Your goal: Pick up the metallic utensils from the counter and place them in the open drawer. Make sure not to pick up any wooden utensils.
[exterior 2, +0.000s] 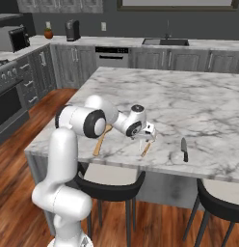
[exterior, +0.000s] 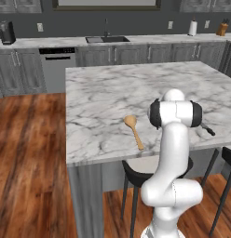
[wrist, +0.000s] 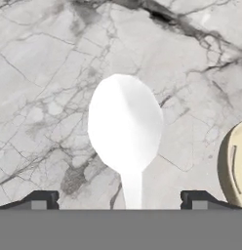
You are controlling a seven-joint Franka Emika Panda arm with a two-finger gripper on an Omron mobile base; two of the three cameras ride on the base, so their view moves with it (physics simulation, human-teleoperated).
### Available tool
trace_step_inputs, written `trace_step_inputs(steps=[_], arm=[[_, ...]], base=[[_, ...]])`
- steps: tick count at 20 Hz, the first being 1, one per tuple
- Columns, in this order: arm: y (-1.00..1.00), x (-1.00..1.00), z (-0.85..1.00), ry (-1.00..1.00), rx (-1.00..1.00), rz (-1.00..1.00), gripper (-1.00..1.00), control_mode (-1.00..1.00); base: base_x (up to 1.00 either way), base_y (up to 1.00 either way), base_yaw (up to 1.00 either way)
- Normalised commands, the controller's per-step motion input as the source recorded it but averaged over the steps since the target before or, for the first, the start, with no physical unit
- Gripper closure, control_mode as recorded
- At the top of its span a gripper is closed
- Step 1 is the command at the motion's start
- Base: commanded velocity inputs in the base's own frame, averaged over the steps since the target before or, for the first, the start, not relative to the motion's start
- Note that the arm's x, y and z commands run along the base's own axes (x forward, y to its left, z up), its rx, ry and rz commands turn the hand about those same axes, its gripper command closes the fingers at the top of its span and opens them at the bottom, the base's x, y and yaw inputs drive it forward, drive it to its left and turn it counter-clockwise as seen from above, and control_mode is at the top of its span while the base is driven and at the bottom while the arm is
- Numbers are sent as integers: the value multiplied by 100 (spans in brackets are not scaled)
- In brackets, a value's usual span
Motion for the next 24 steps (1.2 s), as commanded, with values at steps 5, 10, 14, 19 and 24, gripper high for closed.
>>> trace_step_inputs(steps=[5,10,14,19,24], arm=[[77,-4,-100,-19,-4,0,100,-100],[87,-8,-100,-13,-1,0,100,-100],[55,0,-100,2,1,0,100,-100],[37,1,-92,31,10,0,100,-100],[57,0,-52,39,1,0,100,-100]], base=[[0,0,0],[0,0,0],[0,0,0],[0,0,0],[0,0,0]])
